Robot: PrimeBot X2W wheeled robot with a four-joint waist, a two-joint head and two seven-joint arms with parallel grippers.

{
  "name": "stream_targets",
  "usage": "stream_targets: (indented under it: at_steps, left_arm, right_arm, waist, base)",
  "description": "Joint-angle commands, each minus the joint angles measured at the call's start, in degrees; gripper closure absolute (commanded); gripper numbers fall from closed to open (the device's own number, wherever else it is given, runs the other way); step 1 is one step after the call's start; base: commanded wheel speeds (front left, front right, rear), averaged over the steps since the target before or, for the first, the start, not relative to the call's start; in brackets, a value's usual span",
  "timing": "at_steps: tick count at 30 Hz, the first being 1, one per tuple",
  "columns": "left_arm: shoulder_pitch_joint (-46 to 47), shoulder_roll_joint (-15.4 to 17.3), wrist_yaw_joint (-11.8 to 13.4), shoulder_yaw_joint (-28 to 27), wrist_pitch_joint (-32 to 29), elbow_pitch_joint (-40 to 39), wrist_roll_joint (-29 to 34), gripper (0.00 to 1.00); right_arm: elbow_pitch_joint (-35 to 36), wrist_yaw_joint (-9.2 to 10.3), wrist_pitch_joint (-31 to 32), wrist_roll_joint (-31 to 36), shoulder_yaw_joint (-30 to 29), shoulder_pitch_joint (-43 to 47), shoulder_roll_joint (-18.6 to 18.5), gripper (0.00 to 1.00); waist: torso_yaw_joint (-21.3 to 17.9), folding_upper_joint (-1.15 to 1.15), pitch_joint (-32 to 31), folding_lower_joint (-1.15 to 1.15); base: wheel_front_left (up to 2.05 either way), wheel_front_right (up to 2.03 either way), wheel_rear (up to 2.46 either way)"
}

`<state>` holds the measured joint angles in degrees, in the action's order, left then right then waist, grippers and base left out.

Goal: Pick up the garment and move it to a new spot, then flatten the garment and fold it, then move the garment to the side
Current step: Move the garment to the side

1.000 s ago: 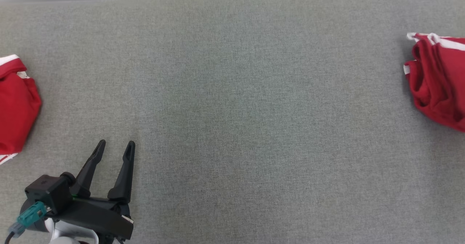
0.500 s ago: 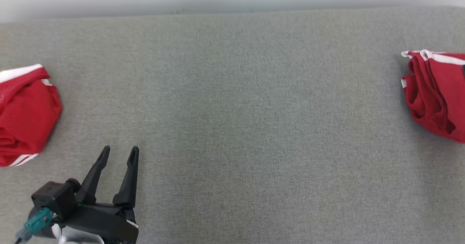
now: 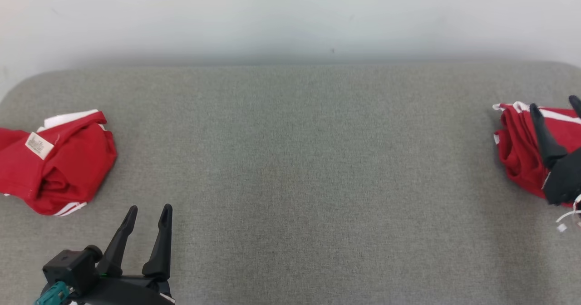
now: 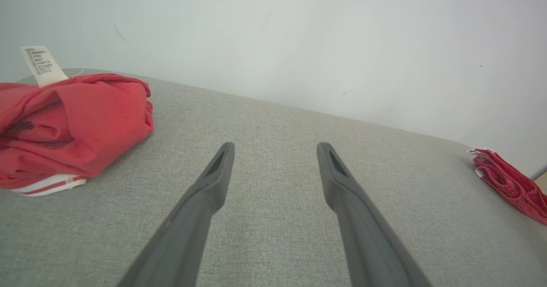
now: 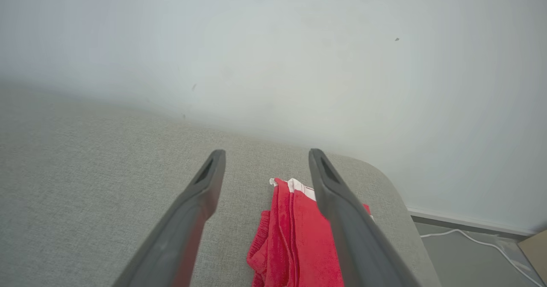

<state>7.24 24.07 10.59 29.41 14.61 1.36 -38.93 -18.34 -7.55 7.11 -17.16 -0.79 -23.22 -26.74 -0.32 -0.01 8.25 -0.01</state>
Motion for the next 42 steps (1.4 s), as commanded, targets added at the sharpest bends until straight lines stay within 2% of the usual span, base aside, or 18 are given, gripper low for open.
stream_targets:
  at_steps: [1,8,23,31,42]
  left_arm:
    - [-0.6,0.14,0.18,-0.4,0.22,-0.07,0.29,0.0]
    - [-2.26,-0.18,0.67,-1.26,0.57,-0.53,1.11,0.0]
    - [-4.06,-0.98,1.45,-3.65,0.71,0.42,3.02,0.0]
    - [-5.85,-2.13,1.39,-6.56,0.68,-0.16,2.62,0.0]
    - [-7.89,-2.51,0.57,-7.56,0.22,1.39,2.4,0.0]
  right_arm:
    - [0.57,0.13,-0.82,-0.6,-0.59,1.02,0.84,0.0]
    - [6.22,0.13,-5.12,-0.3,-3.04,6.9,7.9,0.0]
    - [13.96,0.13,-8.73,1.18,-6.66,19.5,21.19,0.0]
    - [14.48,0.13,-9.69,-0.39,-6.14,23.74,23.63,0.0]
    - [11.7,0.13,-11.78,-3.45,-4.0,26.65,23.81,0.0]
  waist:
    - [0.62,0.01,-2.38,0.01]
    - [1.02,0.01,-4.95,0.01]
    - [3.3,0.01,-6.73,0.01]
    - [3.27,0.01,-8.48,0.01]
    - [2.32,0.01,-9.6,0.01]
  base:
    - [0.0,0.0,0.0]
    - [0.0,0.0,0.0]
    - [0.0,0.0,0.0]
    - [0.0,0.0,0.0]
    - [0.0,0.0,0.0]
